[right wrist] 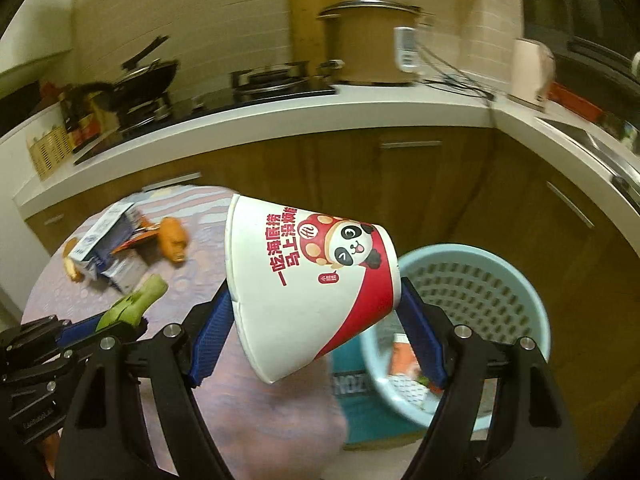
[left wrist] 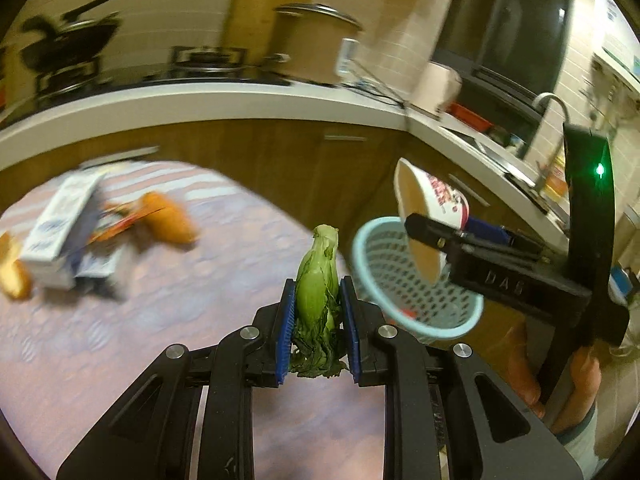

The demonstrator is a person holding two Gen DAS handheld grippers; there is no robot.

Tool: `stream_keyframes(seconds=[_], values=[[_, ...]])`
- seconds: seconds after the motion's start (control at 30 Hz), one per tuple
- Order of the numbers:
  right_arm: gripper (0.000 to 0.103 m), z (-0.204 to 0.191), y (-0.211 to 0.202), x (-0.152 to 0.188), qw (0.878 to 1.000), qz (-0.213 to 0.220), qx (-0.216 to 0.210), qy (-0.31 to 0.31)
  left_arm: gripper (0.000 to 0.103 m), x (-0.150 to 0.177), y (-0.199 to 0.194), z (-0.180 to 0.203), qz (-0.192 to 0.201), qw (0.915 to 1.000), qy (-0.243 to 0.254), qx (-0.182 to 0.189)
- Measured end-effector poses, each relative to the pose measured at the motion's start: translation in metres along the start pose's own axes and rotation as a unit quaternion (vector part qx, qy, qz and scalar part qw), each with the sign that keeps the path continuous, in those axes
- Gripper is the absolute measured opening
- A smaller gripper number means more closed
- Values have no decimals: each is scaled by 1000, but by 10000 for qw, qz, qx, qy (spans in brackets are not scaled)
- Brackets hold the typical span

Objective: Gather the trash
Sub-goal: 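Carry vegetable and paper bucket to the basket and open both tools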

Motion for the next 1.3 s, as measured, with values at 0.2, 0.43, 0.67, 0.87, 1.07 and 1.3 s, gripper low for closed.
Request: stream_keyframes(seconds=[0.2, 0.43, 0.67, 0.87, 1.07, 1.3], values=[[74, 57, 0, 10, 9987, -89, 212, 464, 20, -25, 36, 48, -135, 9987, 279, 409], [74, 115, 7, 23, 9944, -229, 454, 924, 20, -38, 87, 89, -447, 9955, 430, 714], [74, 151, 26, 39, 9893, -520, 567, 1239, 20, -39, 139, 113, -838, 9925, 499, 737], [75, 173, 52, 54, 9830, -831, 581, 1529, 21, -39, 166, 123, -1023, 9906, 562, 718], [75, 188, 67, 66, 9783, -1030, 633, 1685, 22, -36, 182, 126, -1170, 9890, 573, 701], [76, 196, 75, 71, 9745, -1155, 592, 1833, 38, -36, 189, 129, -1220, 9882, 582, 721]])
Point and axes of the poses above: each gripper's, at about its wrist camera, not at the fingertips, and y roughly the way its jaws point, z to its right, x to its underside, the point moved 2 cm from there along y, roughly the way its jaws point, and after that the axes turned 10 degrees about -z, right-handed, at the moved point
